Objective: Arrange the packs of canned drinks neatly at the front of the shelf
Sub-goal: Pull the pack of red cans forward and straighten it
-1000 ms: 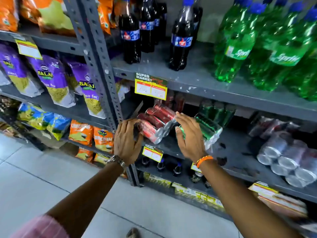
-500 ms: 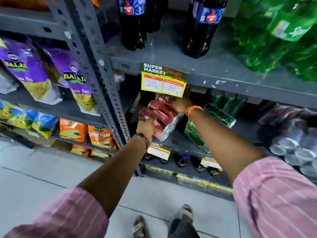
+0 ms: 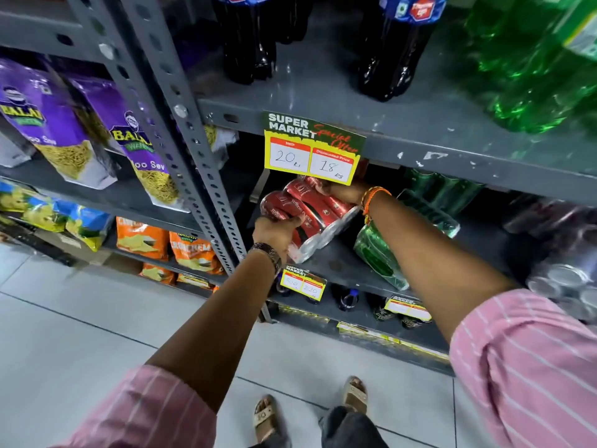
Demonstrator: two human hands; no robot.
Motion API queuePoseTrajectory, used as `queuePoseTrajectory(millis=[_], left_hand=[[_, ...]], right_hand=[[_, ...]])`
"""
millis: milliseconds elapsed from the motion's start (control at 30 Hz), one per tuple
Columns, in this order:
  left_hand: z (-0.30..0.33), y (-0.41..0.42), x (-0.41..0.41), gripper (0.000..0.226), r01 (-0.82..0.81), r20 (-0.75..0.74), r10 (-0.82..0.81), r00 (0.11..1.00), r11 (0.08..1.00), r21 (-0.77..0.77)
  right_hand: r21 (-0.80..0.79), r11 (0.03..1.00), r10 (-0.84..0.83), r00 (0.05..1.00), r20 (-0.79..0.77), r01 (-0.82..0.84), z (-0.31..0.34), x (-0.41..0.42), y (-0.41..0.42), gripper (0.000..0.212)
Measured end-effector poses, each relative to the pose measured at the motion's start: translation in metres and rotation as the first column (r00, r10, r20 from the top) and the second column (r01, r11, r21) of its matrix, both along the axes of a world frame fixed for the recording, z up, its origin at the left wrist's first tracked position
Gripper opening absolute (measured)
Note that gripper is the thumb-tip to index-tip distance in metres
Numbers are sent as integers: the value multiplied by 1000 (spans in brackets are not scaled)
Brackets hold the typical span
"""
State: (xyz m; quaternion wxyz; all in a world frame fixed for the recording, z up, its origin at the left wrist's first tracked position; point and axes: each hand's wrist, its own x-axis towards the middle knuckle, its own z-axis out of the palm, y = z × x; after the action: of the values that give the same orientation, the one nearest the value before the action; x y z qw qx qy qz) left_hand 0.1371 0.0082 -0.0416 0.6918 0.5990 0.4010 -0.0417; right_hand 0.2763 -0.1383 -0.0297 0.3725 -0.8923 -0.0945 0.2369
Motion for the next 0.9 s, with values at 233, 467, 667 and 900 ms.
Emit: queuePoseTrajectory(millis=[233, 467, 667, 900], left_hand=[[14, 16, 1, 37, 254, 36, -304, 952, 852, 457], [20, 12, -13, 42, 276, 30, -414, 910, 657, 701], [4, 12, -29, 46, 285, 0, -444, 896, 576, 766], [-9, 17, -39, 41, 303, -17, -471, 882, 539, 786]], right_hand=[[33, 995, -97, 989, 112, 94, -11, -17, -18, 76], [15, 930, -365, 919, 150, 367, 3, -92, -14, 61], [103, 880, -475, 863, 173, 464, -7, -141, 0, 53], [112, 867, -497, 827, 263, 485, -22, -164, 8, 51]])
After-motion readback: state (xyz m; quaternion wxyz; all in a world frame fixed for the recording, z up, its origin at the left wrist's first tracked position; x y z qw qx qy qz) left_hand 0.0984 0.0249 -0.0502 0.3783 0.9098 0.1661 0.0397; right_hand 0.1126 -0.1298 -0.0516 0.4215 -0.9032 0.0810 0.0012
